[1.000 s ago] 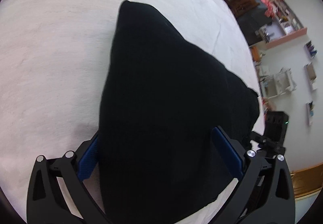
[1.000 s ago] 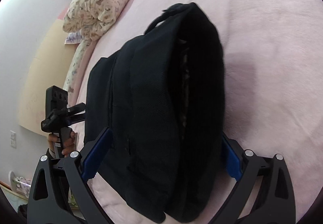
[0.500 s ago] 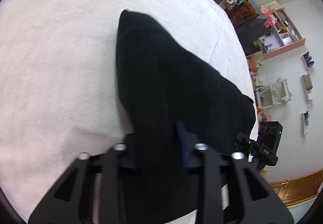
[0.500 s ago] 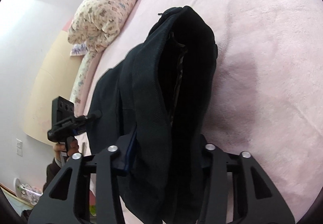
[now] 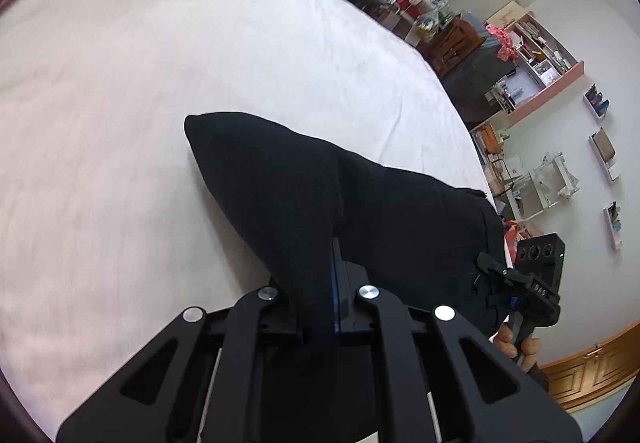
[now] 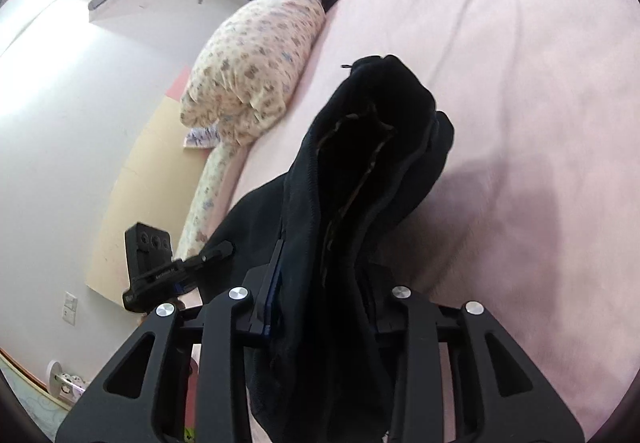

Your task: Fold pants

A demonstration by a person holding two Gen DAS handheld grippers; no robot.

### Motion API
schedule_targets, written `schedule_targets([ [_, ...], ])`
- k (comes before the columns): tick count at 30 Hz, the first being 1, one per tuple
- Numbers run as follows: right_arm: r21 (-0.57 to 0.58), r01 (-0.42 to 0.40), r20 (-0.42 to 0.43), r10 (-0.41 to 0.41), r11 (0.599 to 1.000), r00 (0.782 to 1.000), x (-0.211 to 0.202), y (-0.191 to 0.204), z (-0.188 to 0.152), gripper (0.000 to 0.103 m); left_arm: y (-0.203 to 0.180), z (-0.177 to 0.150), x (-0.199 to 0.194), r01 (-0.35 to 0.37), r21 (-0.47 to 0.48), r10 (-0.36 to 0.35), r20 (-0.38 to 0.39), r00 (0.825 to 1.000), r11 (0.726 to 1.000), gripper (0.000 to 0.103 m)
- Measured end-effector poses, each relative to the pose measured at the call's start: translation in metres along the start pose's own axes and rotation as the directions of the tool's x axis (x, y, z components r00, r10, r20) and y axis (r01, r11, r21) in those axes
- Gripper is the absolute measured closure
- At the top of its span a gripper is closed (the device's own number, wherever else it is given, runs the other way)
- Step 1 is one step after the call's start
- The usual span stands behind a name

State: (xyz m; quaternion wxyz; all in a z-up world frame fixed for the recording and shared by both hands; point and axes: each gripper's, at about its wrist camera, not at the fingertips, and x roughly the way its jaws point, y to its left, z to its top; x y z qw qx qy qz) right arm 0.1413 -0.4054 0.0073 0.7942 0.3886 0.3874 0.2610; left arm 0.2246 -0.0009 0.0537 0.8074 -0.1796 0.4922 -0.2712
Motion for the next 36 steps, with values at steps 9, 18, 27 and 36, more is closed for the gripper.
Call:
schedule_targets([
  [9, -0.012, 0.008, 0.117, -0.007, 1.0, 0.993, 0.005, -0.01, 0.06, 0.07, -0.015, 0.043, 0.033, -0.043, 0.017, 0.041, 0.092, 0.995, 0.999, 0.095],
  [18, 0.016, 0.3, 0.048, -0.301, 0.954, 0.952, 0.037, -0.055, 0.051, 0.035, 0.019, 0.027, 0.074, -0.199, -0.02, 0.2, 0.081, 0.976, 0.98, 0.037],
  [27, -0.265, 0.532, 0.393, -0.414, 0.804, 0.821, -0.012, 0.031, 0.011, 0.028, -0.01, 0.002, -0.014, -0.327, 0.013, 0.293, 0.413, 0.862, 0.945, 0.006],
  [36, -0.517, 0.611, 0.382, -0.477, 0.599, 0.791, 0.066, 0.087, -0.039, 0.028, -0.082, -0.055, 0.05, -0.336, 0.265, 0.25, 0.31, 0.917, 0.904, 0.002],
])
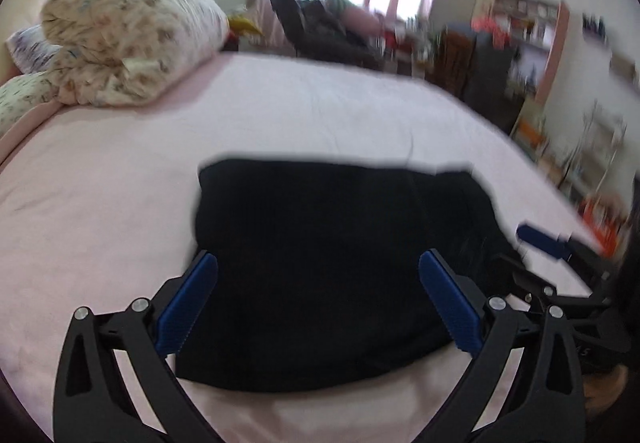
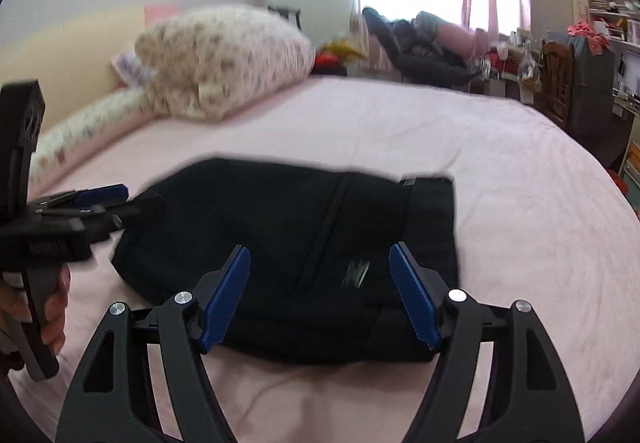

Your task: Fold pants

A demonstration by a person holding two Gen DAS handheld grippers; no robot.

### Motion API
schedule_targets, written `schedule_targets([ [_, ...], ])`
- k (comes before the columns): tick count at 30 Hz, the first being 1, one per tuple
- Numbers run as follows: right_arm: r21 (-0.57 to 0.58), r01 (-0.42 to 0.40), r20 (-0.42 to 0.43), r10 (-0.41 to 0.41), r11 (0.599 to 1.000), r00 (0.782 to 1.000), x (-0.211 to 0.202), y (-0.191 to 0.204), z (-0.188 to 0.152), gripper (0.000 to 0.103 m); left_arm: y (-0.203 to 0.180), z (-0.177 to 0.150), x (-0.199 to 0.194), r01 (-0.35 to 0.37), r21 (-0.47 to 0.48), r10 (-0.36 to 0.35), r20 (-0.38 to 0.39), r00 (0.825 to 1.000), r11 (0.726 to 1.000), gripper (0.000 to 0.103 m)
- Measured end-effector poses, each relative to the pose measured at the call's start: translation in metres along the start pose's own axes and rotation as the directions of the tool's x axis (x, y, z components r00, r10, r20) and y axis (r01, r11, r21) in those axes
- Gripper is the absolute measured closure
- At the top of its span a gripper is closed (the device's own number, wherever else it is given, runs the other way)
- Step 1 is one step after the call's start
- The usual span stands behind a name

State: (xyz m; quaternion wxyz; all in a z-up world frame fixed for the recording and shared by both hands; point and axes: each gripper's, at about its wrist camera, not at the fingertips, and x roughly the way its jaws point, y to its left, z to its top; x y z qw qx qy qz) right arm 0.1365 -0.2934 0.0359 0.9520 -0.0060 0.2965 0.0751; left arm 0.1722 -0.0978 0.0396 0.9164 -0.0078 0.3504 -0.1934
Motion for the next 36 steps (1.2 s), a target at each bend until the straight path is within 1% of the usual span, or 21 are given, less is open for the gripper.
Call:
schedule_targets([
  [1, -0.003, 0.011, -0.022, -0.011, 1.0, 1.0, 0.003, 0.001, -0.004, 0.028, 0.002, -0.004, 0.01, -0.015, -0.002, 0.015, -0.032, 0.999, 1.0, 0.002],
  [3, 0.0, 0.049, -0.115, -0.049, 0.999, 0.992, 0.023, 0.004, -0.011, 0.028, 0.007, -0.011, 0.028, -0.041, -0.027, 0.039, -0.088, 0.995, 0.999, 0.002],
  [4, 0.004, 0.056, -0.141, -0.055, 0.998, 0.989, 0.026, 0.0, -0.019, 0.028, 0.009, -0.017, 0.037, -0.025, -0.045, 0.019, -0.117, 0.993, 0.999, 0.002],
  [7, -0.017, 0.075, -0.153, -0.077, 0.997, 0.985, 0.03, -0.001, -0.029, 0.028, 0.016, -0.026, 0.051, -0.01, -0.061, 0.0, -0.159, 0.987, 0.998, 0.002],
  [9, -0.027, 0.09, -0.159, -0.093, 0.996, 0.983, 0.032, 0.002, -0.029, 0.027, 0.009, -0.028, 0.053, -0.027, -0.043, 0.02, -0.163, 0.986, 0.999, 0.002],
  [11, -0.02, 0.085, -0.155, -0.087, 0.996, 0.984, 0.033, 0.0, -0.028, 0.026, 0.006, -0.028, 0.051, -0.036, -0.032, 0.031, -0.163, 0.986, 0.999, 0.002],
  [14, 0.009, 0.063, -0.111, -0.062, 0.998, 0.992, 0.017, -0.002, -0.027, 0.027, 0.01, -0.032, 0.033, -0.046, -0.048, 0.04, -0.121, 0.992, 0.998, 0.002],
  [16, 0.025, 0.06, -0.07, -0.058, 0.998, 0.996, 0.0, -0.002, -0.027, 0.026, 0.012, -0.033, 0.014, -0.056, -0.054, 0.053, -0.068, 0.996, 0.997, 0.002],
  [19, 0.042, 0.049, 0.007, -0.049, 0.998, 0.999, -0.033, 0.004, -0.03, 0.006, 0.009, -0.042, -0.018, -0.072, -0.059, 0.073, 0.002, 0.997, 0.996, 0.002],
  [21, 0.042, 0.049, 0.054, -0.051, 0.998, 0.997, -0.056, 0.013, -0.035, 0.004, 0.006, -0.053, -0.042, -0.096, -0.05, 0.099, 0.055, 0.994, 0.994, 0.002],
  [23, 0.031, 0.055, 0.076, -0.057, 0.998, 0.995, -0.073, 0.025, -0.044, 0.001, 0.003, -0.062, -0.06, -0.116, -0.034, 0.119, 0.089, 0.989, 0.993, 0.002],
  [24, 0.027, 0.061, 0.084, -0.063, 0.998, 0.994, -0.08, 0.031, -0.048, 0.001, 0.0, -0.072, -0.073, -0.131, -0.022, 0.132, 0.112, 0.985, 0.991, 0.002],
  [27, 0.035, 0.072, 0.098, -0.075, 0.997, 0.992, -0.095, 0.046, -0.064, 0.001, -0.004, -0.087, -0.094, -0.175, -0.004, 0.174, 0.146, 0.974, 0.985, 0.002],
  [29, 0.052, 0.089, 0.092, -0.093, 0.995, 0.991, -0.102, 0.052, -0.077, 0.001, -0.007, -0.1, -0.103, -0.2, 0.003, 0.197, 0.142, 0.97, 0.98, 0.002],
  [34, 0.103, 0.111, 0.044, -0.116, 0.988, 0.992, -0.102, 0.06, -0.103, 0.001, -0.004, -0.126, -0.111, -0.182, -0.011, 0.182, 0.111, 0.977, 0.983, 0.002],
  [36, 0.111, 0.118, 0.023, -0.122, 0.987, 0.992, -0.1, 0.061, -0.109, 0.001, -0.006, -0.133, -0.113, -0.198, -0.007, 0.198, 0.106, 0.975, 0.98, 0.002],
])
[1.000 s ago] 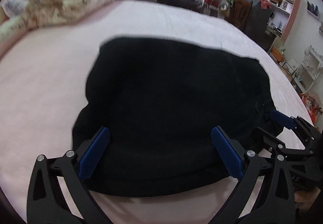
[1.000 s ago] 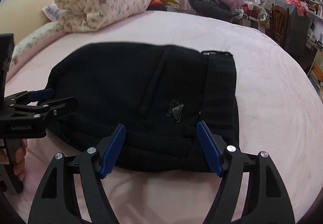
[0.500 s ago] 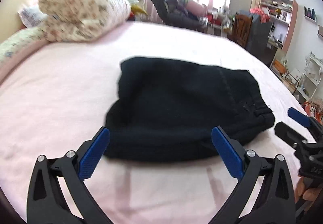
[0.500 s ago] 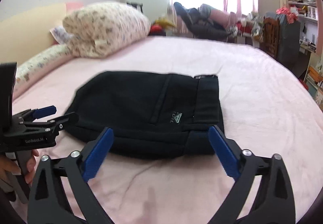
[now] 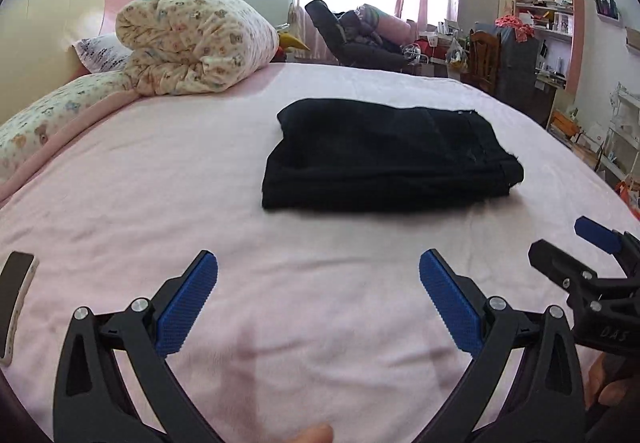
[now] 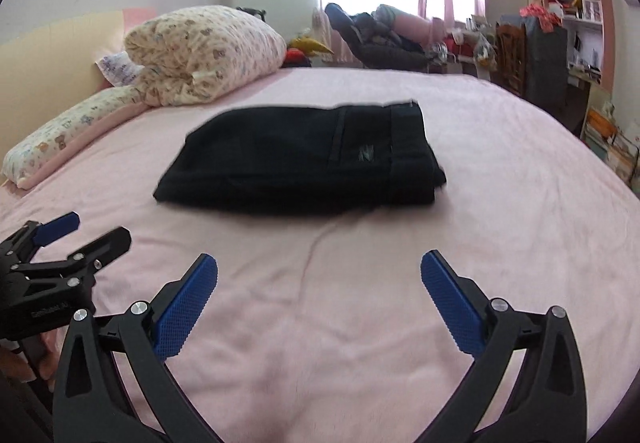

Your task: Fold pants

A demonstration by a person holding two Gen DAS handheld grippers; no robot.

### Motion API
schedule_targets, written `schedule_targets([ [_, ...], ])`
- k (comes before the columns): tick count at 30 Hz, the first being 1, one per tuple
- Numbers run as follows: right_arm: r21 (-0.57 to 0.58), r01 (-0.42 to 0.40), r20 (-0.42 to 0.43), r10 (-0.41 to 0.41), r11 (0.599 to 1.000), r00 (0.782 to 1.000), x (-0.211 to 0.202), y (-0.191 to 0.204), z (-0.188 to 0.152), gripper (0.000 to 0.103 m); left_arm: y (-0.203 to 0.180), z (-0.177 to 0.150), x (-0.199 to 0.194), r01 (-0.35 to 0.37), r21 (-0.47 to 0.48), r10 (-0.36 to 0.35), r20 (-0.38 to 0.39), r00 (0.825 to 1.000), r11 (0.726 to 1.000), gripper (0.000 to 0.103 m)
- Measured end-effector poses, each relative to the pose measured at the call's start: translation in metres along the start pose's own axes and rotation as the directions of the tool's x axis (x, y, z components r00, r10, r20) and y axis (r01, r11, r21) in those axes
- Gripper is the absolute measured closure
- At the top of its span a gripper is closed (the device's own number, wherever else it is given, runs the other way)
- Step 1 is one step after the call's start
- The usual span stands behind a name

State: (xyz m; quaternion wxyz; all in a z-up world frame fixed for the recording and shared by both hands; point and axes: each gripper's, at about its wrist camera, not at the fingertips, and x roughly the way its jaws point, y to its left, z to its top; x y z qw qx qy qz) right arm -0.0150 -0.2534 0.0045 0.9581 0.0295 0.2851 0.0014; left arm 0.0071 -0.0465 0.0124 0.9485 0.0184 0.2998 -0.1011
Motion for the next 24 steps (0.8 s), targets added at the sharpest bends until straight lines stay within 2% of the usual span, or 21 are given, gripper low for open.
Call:
schedule_targets([
  [9, 0.01, 0.019, -0.016, -0.019, 1.0, 1.0, -0.003, 0.006, -0.02, 0.001, 0.005, -0.009, -0.003, -0.01, -0.014, 0.009, -0.008, 1.0, 1.0, 0.002],
  [17, -0.04, 0.052, 0.007, -0.052, 0.998, 0.999, -0.001, 0.016, -0.02, 0.001, 0.003, -0.015, 0.002, -0.018, 0.01, 0.019, -0.052, 0.998, 1.0, 0.002],
  [24, -0.052, 0.045, 0.015, -0.044, 0.998, 0.999, 0.002, 0.022, -0.015, 0.001, 0.001, -0.015, 0.005, -0.027, 0.017, 0.028, -0.064, 0.998, 0.999, 0.002],
])
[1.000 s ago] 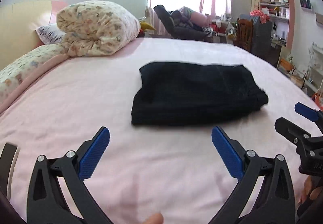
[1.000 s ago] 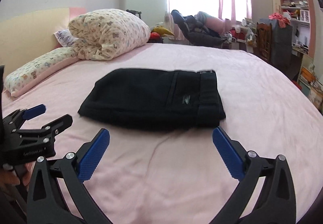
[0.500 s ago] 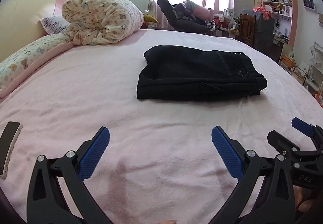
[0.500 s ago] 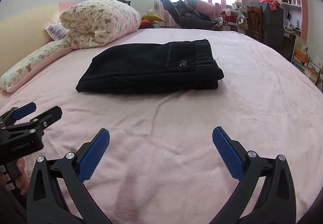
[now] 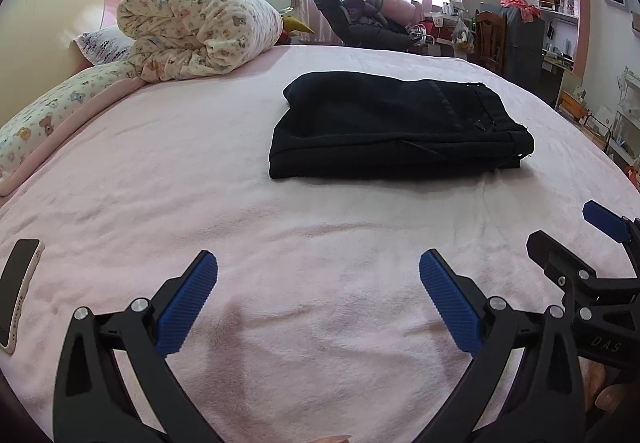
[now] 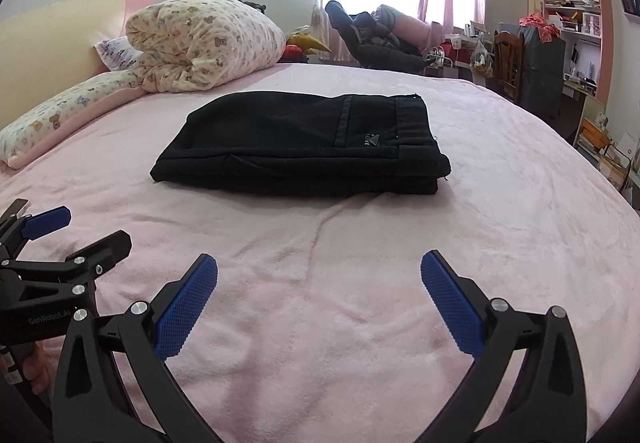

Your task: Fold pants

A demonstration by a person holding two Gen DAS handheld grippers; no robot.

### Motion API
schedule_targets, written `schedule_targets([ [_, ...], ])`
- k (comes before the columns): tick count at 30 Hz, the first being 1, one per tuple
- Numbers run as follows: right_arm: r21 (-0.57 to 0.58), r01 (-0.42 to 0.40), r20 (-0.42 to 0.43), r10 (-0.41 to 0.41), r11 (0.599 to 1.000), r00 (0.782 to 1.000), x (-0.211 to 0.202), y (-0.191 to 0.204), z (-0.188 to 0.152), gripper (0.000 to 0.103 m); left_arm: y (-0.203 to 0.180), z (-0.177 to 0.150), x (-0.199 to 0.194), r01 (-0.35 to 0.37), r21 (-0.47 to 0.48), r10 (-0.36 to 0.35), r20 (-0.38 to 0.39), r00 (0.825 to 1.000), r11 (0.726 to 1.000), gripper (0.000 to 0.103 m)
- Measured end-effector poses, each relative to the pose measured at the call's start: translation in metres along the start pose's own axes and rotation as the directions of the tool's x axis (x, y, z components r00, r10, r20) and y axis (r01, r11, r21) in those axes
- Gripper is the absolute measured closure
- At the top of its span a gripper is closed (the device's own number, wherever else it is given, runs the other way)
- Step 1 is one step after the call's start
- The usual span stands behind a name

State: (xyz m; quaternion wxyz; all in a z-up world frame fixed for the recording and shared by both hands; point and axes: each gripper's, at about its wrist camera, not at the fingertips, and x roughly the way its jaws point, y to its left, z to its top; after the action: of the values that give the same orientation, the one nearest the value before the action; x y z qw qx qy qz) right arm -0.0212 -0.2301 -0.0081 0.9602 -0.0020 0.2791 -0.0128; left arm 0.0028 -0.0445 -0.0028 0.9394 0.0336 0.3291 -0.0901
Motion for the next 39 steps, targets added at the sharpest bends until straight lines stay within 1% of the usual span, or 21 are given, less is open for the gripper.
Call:
schedule_targets([
  [4, -0.008, 0.003, 0.003, -0.003, 1.0, 1.0, 0.0, 0.0028, -0.0011, 0.001, 0.002, 0.0003, 0.0024, 0.001, -0.006, -0.001, -0.01, 1.0, 1.0, 0.002],
  [13, 0.027, 0.008, -0.006, -0.008, 1.0, 1.0, 0.0021, 0.0017, -0.0031, 0.001, -0.0008, 0.0009, 0.0047, -0.011, 0.009, 0.011, -0.018, 1.0, 1.0, 0.002],
  [21, 0.032, 0.007, -0.017, -0.006, 0.999, 1.0, 0.0049, 0.0018, -0.0032, 0.001, 0.0, 0.001, 0.0069, -0.021, 0.005, 0.021, -0.026, 0.999, 1.0, 0.002],
  [39, 0.034, 0.006, -0.022, -0.005, 0.999, 1.0, 0.0073, 0.0005, -0.0039, 0.001, 0.001, -0.0003, 0.0054, -0.021, 0.0, 0.021, -0.008, 1.0, 1.0, 0.002],
])
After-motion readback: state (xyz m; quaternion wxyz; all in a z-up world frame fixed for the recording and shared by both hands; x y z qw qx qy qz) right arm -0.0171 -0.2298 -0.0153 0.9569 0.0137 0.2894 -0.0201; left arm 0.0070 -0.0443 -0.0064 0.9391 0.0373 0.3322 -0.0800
